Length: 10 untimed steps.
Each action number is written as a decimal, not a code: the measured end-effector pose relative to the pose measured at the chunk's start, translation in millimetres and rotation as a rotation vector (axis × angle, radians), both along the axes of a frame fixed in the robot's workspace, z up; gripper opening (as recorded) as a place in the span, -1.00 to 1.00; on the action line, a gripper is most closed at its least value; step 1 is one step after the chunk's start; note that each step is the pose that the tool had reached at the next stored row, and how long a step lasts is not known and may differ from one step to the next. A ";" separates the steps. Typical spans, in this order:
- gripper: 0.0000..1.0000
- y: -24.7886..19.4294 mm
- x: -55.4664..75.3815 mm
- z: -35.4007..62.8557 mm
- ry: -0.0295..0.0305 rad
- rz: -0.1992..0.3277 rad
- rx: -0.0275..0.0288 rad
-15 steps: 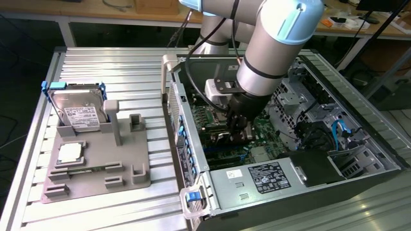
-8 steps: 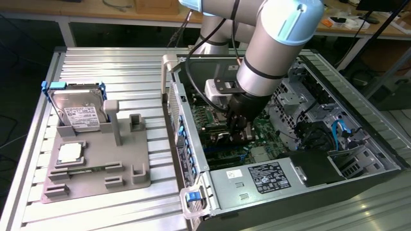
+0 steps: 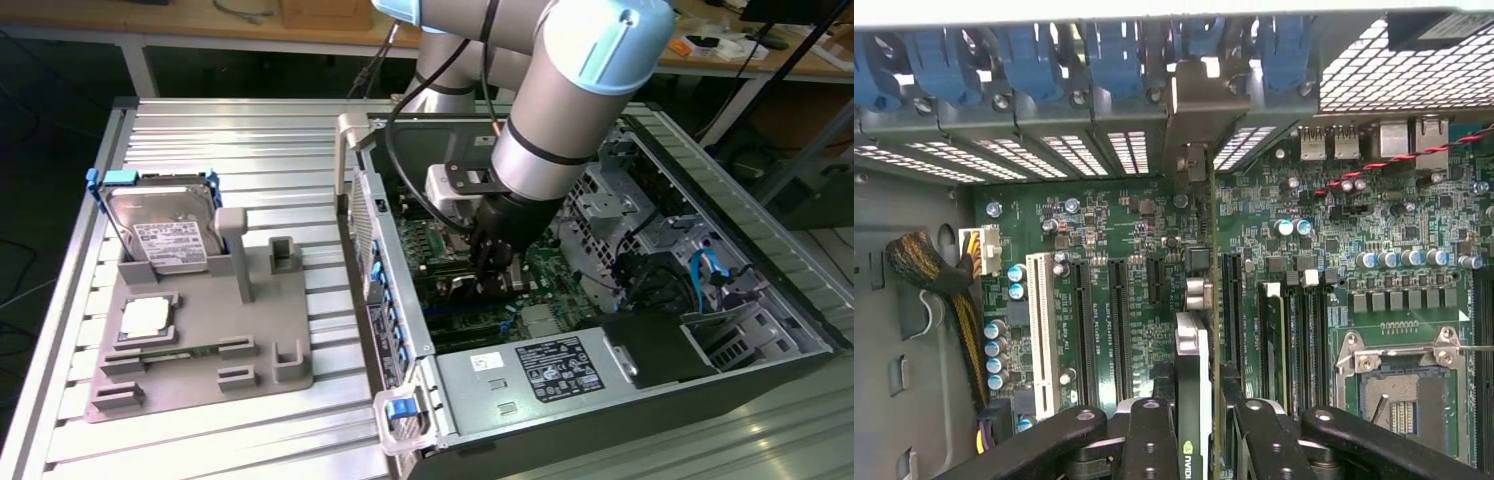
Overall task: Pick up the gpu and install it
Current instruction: 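Insert the gpu into the slot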
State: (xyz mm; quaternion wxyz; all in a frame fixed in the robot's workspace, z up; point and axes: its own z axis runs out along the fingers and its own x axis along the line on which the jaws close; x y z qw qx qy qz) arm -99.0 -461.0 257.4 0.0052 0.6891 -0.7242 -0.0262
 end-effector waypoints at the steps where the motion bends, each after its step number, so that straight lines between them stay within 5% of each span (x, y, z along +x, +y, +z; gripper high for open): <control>1: -0.45 0.0 0.0 0.0 0.0001 0.000 0.0000; 10: -0.46 0.0 0.0 0.2 0.0003 0.000 -0.0004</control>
